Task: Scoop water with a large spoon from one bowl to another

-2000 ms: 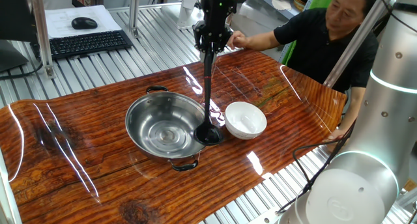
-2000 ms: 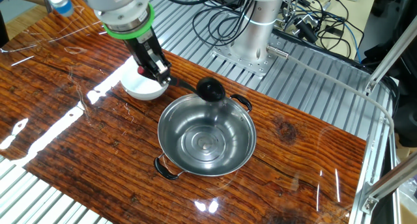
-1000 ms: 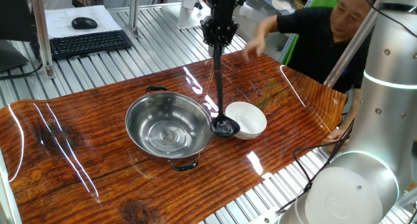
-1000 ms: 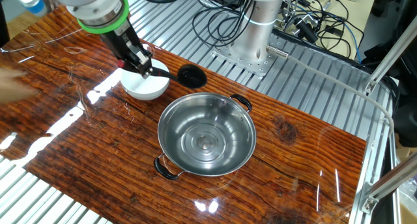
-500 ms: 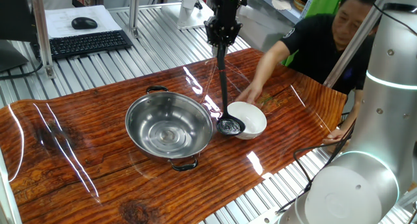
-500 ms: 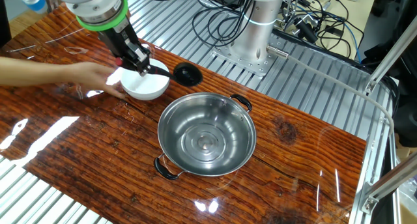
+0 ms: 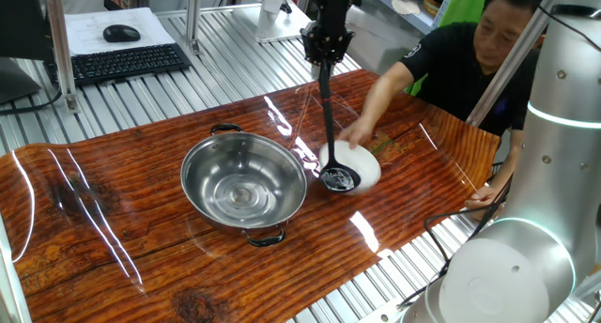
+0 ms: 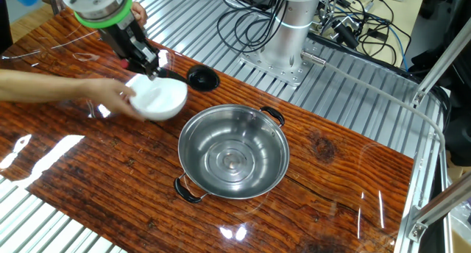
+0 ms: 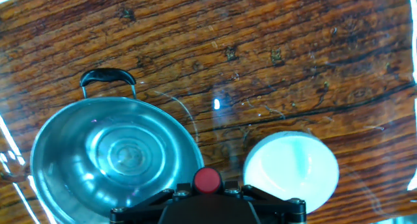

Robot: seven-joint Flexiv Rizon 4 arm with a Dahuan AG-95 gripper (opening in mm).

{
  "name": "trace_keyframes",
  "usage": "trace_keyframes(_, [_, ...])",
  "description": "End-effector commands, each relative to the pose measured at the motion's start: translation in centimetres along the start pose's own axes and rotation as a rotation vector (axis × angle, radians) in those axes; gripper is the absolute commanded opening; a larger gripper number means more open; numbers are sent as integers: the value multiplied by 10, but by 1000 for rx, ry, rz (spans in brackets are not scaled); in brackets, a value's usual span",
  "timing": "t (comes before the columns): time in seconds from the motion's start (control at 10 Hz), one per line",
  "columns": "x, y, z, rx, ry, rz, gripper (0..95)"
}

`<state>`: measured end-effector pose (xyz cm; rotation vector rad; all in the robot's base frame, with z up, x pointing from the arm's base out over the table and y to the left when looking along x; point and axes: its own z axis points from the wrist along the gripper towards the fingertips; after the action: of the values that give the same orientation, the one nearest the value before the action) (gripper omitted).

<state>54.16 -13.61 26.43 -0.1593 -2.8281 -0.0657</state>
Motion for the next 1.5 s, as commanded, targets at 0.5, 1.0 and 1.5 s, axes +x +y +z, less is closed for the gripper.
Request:
trace_keyframes(0.5, [-2,-13,2,3,-12,-17,0])
trace_keyframes(1.0, [-2,-16,3,3,-42,-18,0])
trace_keyframes(1.5, [0,-15,3,-1,-36,-23,0])
